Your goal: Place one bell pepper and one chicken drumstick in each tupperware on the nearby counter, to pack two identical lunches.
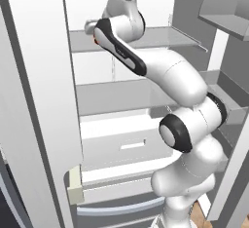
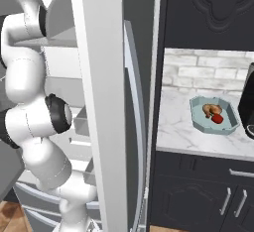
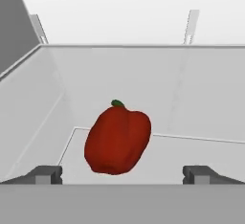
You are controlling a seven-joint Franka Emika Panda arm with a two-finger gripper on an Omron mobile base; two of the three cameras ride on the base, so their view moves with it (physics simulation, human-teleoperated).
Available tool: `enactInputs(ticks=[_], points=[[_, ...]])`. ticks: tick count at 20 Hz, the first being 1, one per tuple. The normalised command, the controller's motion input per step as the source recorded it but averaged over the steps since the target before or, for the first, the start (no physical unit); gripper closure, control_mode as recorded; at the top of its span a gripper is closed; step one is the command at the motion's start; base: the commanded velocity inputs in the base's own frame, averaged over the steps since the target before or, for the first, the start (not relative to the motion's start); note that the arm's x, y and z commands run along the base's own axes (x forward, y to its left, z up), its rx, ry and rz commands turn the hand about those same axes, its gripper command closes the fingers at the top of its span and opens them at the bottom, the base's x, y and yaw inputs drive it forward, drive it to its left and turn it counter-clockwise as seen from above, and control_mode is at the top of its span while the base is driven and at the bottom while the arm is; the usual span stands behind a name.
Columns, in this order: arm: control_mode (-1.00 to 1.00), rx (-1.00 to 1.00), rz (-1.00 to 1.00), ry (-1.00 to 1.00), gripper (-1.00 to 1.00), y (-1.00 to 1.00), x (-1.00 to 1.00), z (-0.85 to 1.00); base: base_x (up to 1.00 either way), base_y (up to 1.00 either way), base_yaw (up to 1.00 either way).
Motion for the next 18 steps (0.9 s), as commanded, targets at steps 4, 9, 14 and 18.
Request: enactInputs(ticks=[4, 9, 14, 18], points=[[-1.0, -0.04, 0.0, 0.1, -1.0, 0.01, 0.28, -0.38, 0.0, 0.0, 0.0], [-1.0, 0.0, 0.0, 0.03, -1.0, 0.02, 0.18, -0.26, 0.0, 0.0, 0.0], [-1.0, 0.0, 0.0, 0.0, -1.0, 0.05, 0.26, -0.22, 0.0, 0.0, 0.0], [-1.0, 0.0, 0.0, 0.0, 1.0, 0.01, 0.18, -0.13, 0.0, 0.0, 0.0]])
